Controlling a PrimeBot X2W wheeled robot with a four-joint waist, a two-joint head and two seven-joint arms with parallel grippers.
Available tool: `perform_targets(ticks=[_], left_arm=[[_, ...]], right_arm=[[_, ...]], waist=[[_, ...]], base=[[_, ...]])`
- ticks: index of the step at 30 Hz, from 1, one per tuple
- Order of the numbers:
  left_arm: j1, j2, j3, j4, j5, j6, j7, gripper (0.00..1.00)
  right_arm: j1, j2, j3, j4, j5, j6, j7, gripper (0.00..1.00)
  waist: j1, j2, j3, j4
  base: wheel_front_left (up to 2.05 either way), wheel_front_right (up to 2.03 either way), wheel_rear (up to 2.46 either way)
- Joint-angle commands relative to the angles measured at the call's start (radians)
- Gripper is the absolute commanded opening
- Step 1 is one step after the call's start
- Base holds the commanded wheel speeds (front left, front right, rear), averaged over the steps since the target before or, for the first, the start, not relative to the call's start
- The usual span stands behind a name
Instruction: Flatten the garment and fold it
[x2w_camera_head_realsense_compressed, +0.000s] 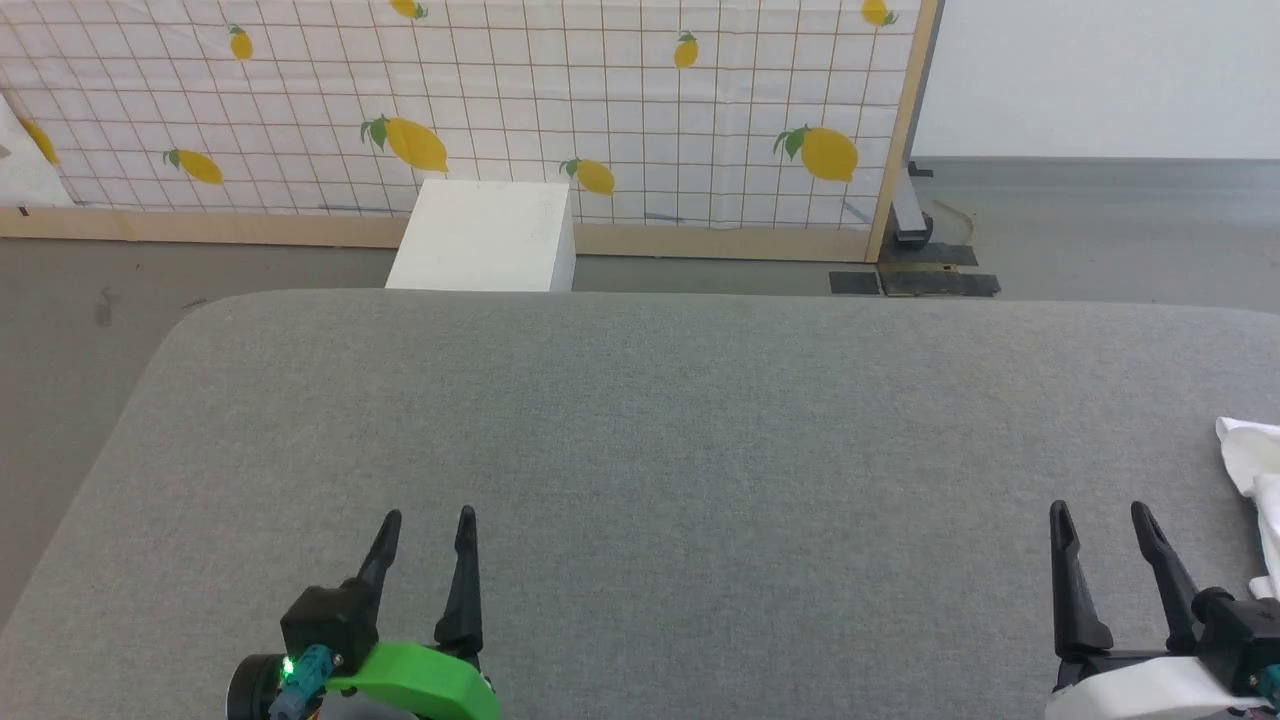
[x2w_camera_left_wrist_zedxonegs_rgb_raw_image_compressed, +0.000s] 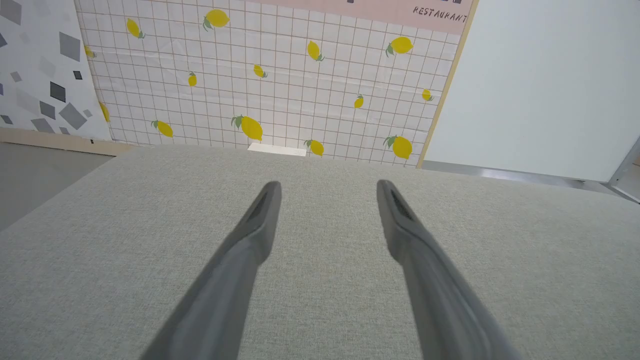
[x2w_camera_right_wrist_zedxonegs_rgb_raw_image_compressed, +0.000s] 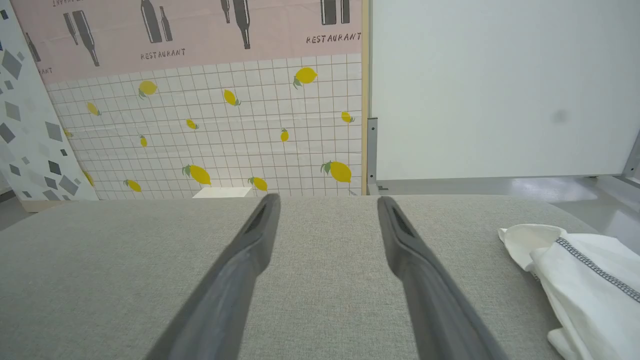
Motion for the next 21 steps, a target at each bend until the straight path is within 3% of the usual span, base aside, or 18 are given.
perform_targets(ticks=[1, 21], left_arm=[[0.001, 0.0, 0.0, 0.0, 0.0, 0.0, 0.0, 0.0], [0.0, 0.0, 0.001, -0.007, 0.008, 0.002, 0.01, 0.0]], right_arm=[[0.0, 0.0, 0.001, 0.002, 0.001, 0.0, 0.0, 0.0], [-0.005, 0.0, 0.005, 0.001, -0.004, 0.0, 0.009, 0.0]], waist=[[0.0001, 0.0, -0.001, 0.0], [0.0001, 0.0, 0.002, -0.001]], base=[[0.0, 0.0, 0.0], [0.0, 0.0, 0.0]])
